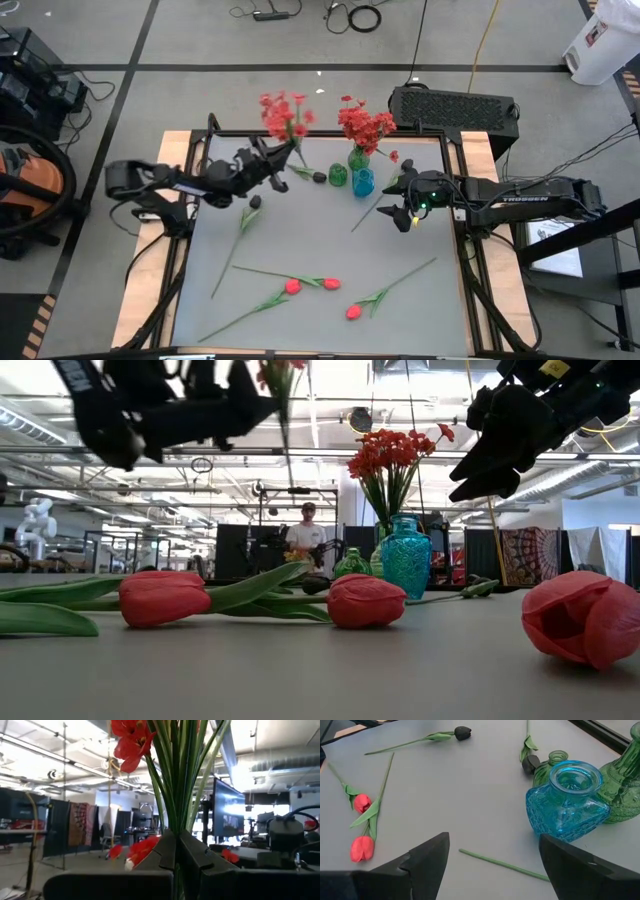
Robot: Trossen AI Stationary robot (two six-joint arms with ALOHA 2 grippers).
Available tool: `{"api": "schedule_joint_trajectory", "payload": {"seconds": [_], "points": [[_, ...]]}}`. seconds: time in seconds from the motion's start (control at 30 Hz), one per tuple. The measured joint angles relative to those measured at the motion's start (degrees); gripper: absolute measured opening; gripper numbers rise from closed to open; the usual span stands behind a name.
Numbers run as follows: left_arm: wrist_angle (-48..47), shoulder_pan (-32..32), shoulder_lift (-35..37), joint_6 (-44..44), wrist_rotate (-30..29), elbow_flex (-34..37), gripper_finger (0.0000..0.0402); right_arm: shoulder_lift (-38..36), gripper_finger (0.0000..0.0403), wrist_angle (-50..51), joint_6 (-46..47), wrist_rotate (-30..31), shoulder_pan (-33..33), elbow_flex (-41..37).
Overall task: Sort flowers into vase by color
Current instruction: Put the red flowers into the top green vase
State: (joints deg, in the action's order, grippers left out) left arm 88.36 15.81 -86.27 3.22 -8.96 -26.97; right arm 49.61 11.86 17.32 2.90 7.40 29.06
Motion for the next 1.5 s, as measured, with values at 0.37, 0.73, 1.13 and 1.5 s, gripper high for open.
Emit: {"api": "schedule_joint_trajectory", "payload": {"seconds": [0.37, 0.73, 1.13, 1.5], "points": [[-0.22, 2.58, -11.46, -1.53, 5.74, -14.2, 0.0008, 0.0, 0.0299, 0.0, 0.0, 0.0, -0.02, 0.02], [1.17, 2.56, -20.15, -3.41, 5.82, -23.48, 0.0008, 0.02, 0.0299, 0.0, 0.0, 0.0, 0.0, 0.0], [1.69, 2.6, -25.96, -2.75, 7.26, -29.78, 0.0008, 0.01, 0.0299, 0.0, 0.0, 0.0, -0.01, 0.01], [1.54, 3.64, -27.03, -1.41, 8.31, -32.24, 0.0008, 0.0, 0.0299, 0.0, 0.0, 0.0, 0.0, 0.02]]}}
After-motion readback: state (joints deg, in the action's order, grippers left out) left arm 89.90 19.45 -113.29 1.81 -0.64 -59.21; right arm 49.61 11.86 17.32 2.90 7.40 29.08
